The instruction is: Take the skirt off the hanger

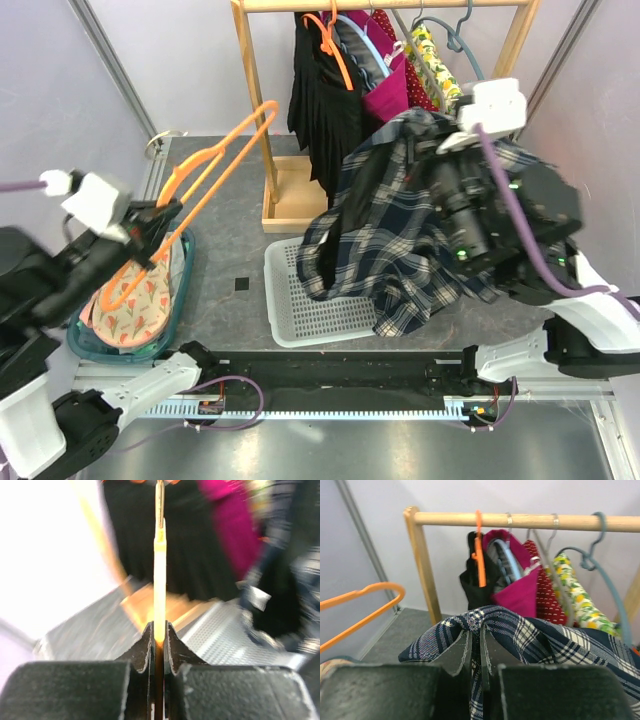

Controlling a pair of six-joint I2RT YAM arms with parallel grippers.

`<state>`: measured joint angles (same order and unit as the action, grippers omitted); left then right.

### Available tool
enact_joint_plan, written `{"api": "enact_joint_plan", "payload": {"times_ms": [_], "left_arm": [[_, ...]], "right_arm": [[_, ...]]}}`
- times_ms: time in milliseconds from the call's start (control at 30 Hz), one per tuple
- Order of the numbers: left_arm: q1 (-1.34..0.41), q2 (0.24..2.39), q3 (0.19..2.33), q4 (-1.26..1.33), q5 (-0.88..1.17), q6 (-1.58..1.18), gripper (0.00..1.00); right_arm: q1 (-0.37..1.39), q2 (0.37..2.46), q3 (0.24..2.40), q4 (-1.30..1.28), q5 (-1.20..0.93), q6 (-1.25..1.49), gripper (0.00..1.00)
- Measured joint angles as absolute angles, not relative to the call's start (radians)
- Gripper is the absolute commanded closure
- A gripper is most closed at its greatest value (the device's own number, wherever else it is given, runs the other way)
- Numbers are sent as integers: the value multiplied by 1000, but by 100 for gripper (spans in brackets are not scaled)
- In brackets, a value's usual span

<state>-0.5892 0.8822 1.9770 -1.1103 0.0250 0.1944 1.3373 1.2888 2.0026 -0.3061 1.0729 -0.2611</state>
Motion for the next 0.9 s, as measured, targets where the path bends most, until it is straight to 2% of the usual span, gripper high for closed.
{"api": "enact_joint_plan", "payload": {"times_ms": [167, 333, 667, 900], "left_arm": [[-584, 931, 1861, -1073, -183, 167, 98], [-584, 1007, 1846, -1044, -265, 146, 98], [-584, 1143, 1930, -1031, -279, 109, 98], [-584, 1280, 2092, -1023, -277, 103, 98]], "right_arm": [[1340, 1396, 2070, -382, 974, -186, 100], [1364, 1446, 2035, -438, 930, -118, 100], [1296, 1239, 1324, -490, 906, 197, 100], [1155, 1261, 1030, -480, 734, 471, 100]]}}
